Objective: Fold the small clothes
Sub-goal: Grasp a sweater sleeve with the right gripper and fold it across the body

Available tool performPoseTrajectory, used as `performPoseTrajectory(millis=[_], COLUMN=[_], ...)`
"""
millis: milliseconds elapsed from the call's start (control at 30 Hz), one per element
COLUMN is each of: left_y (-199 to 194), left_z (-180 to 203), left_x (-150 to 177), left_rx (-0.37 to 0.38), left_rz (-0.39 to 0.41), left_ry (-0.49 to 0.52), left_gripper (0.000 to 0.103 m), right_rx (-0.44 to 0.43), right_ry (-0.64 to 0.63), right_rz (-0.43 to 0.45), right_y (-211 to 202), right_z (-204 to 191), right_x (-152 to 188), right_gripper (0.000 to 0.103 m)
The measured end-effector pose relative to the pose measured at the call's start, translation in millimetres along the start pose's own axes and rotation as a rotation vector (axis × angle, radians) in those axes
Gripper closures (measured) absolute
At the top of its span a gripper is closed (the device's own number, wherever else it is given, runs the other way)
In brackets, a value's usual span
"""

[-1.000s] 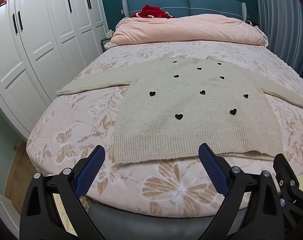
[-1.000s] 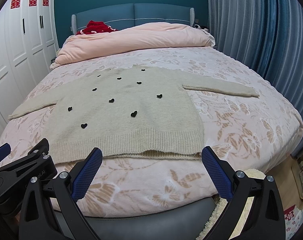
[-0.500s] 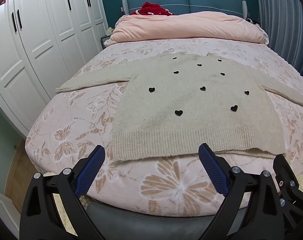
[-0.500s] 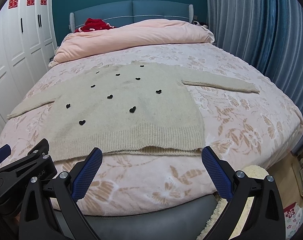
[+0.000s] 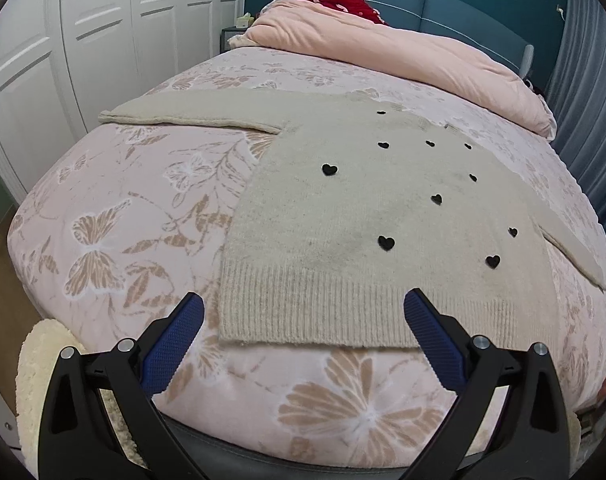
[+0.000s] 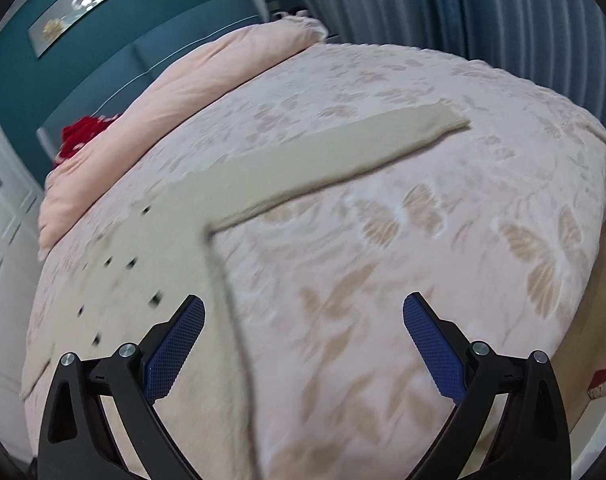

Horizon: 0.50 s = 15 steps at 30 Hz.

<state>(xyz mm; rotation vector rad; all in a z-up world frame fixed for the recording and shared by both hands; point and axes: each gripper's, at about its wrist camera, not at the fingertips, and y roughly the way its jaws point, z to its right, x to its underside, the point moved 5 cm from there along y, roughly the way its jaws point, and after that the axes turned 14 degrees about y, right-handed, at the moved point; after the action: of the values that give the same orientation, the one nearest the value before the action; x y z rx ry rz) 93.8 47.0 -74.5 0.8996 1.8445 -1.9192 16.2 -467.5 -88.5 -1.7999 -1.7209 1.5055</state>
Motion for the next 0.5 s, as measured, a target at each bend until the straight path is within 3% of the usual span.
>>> performPoseTrajectory(millis=[100,200,300,400,433,500], left_y=[17,30,41,52,57,65], left_z=[6,16,28,32,33,33], left_x=[-7,-11,-13,-13,-12,-13], left_rx=[0.01,0.011,0.042,0.067,0.076,0.078], left_rz=[-0.024,-0.013,-0.007,-0.028,-0.038,-0.054], left_ry=[0.029,0.074,0.094,0.029,0.006,-0.002], left_gripper=[0.005,0.005,0.006,0.006,0.005,0.005], right_rx=[0.018,0.039,0.057,0.06,0.057,0.03], right_ry=[0.078,0.217,0.371,0.481,0.493,0.489], right_rz=[0.033,0.024,-0.003,0.015,0.04,0.049], right_y=[52,102,144,168,171,177], right_z=[27,59,91,110,111,108], right_x=[-69,-117,-143,-154,-159,-166], right_gripper=[0.005,0.005,0.005,0.009,0.016,0.055])
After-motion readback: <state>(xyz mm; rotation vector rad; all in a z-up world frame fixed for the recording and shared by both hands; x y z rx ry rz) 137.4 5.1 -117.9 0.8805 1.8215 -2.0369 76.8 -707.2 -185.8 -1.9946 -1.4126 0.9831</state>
